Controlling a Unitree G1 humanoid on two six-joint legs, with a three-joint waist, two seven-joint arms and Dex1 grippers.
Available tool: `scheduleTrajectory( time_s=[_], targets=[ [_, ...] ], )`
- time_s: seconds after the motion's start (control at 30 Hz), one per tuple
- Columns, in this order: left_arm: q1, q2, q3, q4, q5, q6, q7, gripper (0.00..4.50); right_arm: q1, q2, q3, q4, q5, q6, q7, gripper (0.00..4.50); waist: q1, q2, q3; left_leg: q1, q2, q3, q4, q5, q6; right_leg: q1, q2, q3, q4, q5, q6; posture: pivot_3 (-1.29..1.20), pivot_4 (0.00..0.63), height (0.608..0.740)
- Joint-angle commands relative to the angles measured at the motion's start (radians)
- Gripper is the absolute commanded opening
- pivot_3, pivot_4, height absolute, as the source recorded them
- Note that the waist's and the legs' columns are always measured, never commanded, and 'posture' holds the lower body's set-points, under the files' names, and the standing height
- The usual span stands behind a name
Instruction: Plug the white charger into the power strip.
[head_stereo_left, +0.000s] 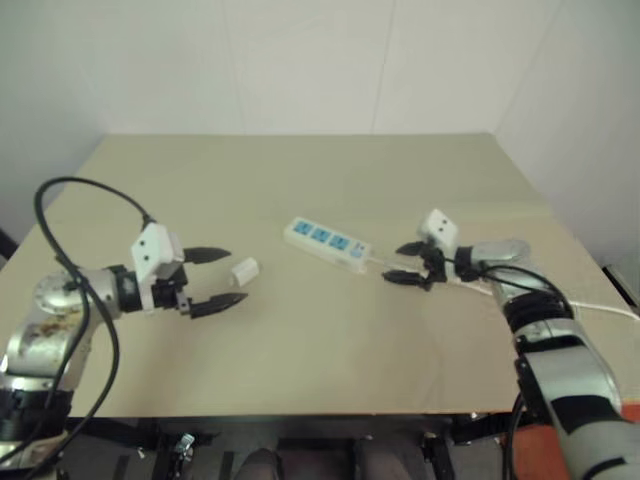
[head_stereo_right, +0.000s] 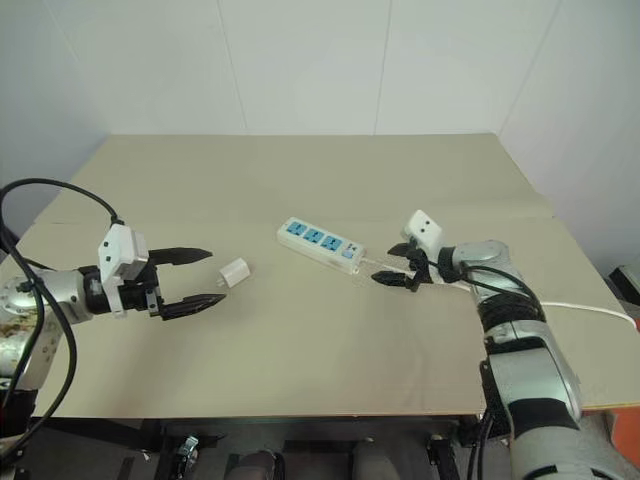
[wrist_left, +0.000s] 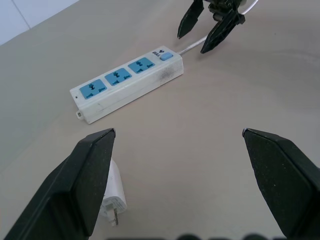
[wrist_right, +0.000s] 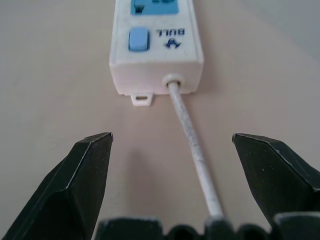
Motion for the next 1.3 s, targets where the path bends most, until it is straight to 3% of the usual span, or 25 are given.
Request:
scheduleTrajectory(
  time_s=[0.03,0.07,0.2,0.53,0.8,1.07,1.3],
  targets=[
    [0.008,-0.002,0.016,-0.035,-0.004,-0.017,0.014,4.43,-0.048,0.018,-0.017,0.084,-0.031,-0.057,-0.045,4.5,-0.003,0.0,0.0,0.0,0.0,0.0,0.0,0.0,0.0,0.0,0.0,0.0,0.0,0.0,0.0,0.0,0.15,0.74],
    [0.011,-0.002,0.017,-0.039,-0.005,-0.016,0.017,4.43,-0.055,0.026,-0.021,0.107,-0.038,-0.06,-0.058,4.5,-0.007,0.0,0.0,0.0,0.0,0.0,0.0,0.0,0.0,0.0,0.0,0.0,0.0,0.0,0.0,0.0,0.15,0.74],
    [0.023,0.002,0.018,-0.049,0.0,-0.016,0.022,4.5,-0.077,0.042,-0.027,0.171,-0.06,-0.058,-0.092,3.59,-0.01,0.0,0.0,0.001,0.0,0.0,0.0,0.0,0.0,0.0,0.0,0.0,0.001,0.0,0.0,0.0,0.15,0.74],
    [0.022,0.003,0.017,-0.042,0.002,-0.025,0.017,4.5,-0.087,0.05,-0.041,0.185,-0.08,-0.073,-0.087,0.03,-0.011,0.0,0.0,0.002,0.0,0.0,0.0,0.0,0.0,0.001,0.001,0.0,0.001,0.0,0.0,0.0,0.15,0.74],
    [-0.007,-0.015,-0.005,-0.019,-0.004,-0.03,-0.005,4.5,-0.02,-0.001,-0.069,0.051,-0.053,-0.137,-0.007,0.01,-0.01,0.0,0.0,0.001,0.0,0.0,0.0,0.0,0.0,0.0,0.0,0.0,0.001,0.0,0.0,0.0,0.15,0.74],
    [-0.031,-0.014,-0.024,0.008,0.0,-0.042,-0.028,4.5,0.422,-0.205,-0.161,-0.612,0.093,0.026,0.113,0.01,0.014,0.0,0.0,0.0,-0.001,-0.001,0.0,0.0,0.0,0.0,-0.001,-0.001,0.0,0.0,0.0,0.0,0.15,0.74],
    [-0.06,-0.02,-0.053,0.035,0.004,-0.048,-0.055,4.5,0.549,-0.244,-0.196,-0.753,0.129,0.123,0.064,0.01,-0.001,0.0,0.0,0.004,0.001,0.0,0.0,0.0,0.0,0.002,0.001,0.0,0.001,-0.002,0.003,0.0,0.15,0.74]
  ],
)
